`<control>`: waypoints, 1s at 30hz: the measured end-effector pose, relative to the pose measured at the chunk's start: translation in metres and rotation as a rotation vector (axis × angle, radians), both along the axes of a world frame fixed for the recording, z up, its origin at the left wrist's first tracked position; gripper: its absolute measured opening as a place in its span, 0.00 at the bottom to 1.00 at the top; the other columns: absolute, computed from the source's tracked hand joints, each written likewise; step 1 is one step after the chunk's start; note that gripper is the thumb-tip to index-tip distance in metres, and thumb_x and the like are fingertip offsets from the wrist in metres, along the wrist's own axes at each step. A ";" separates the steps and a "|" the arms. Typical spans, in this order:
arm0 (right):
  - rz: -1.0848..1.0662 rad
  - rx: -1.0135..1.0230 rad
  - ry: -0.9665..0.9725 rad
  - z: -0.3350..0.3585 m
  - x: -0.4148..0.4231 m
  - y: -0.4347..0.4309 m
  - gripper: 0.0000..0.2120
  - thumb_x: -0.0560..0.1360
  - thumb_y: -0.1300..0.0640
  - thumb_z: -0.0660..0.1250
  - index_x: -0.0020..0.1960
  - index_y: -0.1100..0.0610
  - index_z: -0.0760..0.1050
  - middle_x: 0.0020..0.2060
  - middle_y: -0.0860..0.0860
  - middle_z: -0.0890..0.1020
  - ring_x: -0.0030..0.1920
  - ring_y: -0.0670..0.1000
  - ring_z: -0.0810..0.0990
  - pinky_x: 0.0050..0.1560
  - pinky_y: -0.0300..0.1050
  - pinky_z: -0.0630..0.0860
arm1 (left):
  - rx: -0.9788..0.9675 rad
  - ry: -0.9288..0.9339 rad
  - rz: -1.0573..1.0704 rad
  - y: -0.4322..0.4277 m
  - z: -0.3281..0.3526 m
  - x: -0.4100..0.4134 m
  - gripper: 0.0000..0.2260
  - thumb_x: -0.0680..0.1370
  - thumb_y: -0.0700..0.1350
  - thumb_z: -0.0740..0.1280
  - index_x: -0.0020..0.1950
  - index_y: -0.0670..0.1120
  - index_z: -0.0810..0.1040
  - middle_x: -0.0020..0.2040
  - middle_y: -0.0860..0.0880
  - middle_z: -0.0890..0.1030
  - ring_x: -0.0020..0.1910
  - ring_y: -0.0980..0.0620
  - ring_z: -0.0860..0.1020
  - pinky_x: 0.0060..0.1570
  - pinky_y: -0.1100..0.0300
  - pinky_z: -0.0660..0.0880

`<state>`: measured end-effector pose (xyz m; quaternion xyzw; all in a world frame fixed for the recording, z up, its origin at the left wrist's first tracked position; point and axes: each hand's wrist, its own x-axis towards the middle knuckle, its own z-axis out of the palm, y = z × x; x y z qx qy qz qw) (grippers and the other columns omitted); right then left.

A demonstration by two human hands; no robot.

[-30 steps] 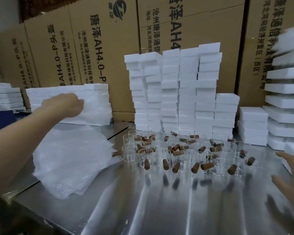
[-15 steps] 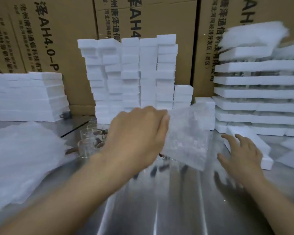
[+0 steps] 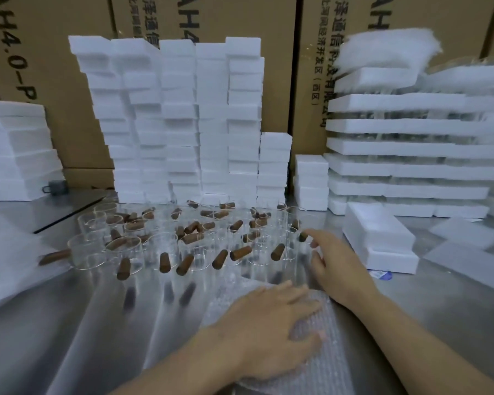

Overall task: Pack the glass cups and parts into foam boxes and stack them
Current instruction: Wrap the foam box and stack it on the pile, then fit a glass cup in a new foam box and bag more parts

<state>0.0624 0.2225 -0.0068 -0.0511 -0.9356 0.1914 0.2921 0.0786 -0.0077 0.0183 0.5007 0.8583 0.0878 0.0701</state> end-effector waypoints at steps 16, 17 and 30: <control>-0.111 0.007 -0.188 0.000 -0.015 0.010 0.28 0.81 0.53 0.63 0.78 0.37 0.63 0.64 0.47 0.84 0.61 0.56 0.83 0.62 0.54 0.77 | -0.025 0.010 0.047 -0.015 -0.015 -0.061 0.28 0.86 0.66 0.52 0.85 0.70 0.45 0.86 0.63 0.42 0.83 0.62 0.38 0.77 0.55 0.30; -0.124 -0.020 -0.158 -0.001 -0.015 0.010 0.25 0.81 0.52 0.64 0.76 0.38 0.67 0.61 0.46 0.85 0.57 0.55 0.84 0.60 0.53 0.78 | -0.020 0.015 0.048 -0.017 -0.015 -0.064 0.28 0.88 0.62 0.54 0.85 0.70 0.46 0.87 0.62 0.43 0.84 0.60 0.40 0.79 0.54 0.31; -0.392 -0.267 -0.052 -0.002 -0.017 0.019 0.11 0.79 0.38 0.68 0.52 0.45 0.79 0.40 0.40 0.84 0.47 0.51 0.82 0.44 0.50 0.76 | -0.001 -0.098 -0.118 -0.017 -0.001 -0.032 0.37 0.75 0.81 0.58 0.81 0.78 0.46 0.85 0.68 0.42 0.79 0.69 0.40 0.72 0.52 0.32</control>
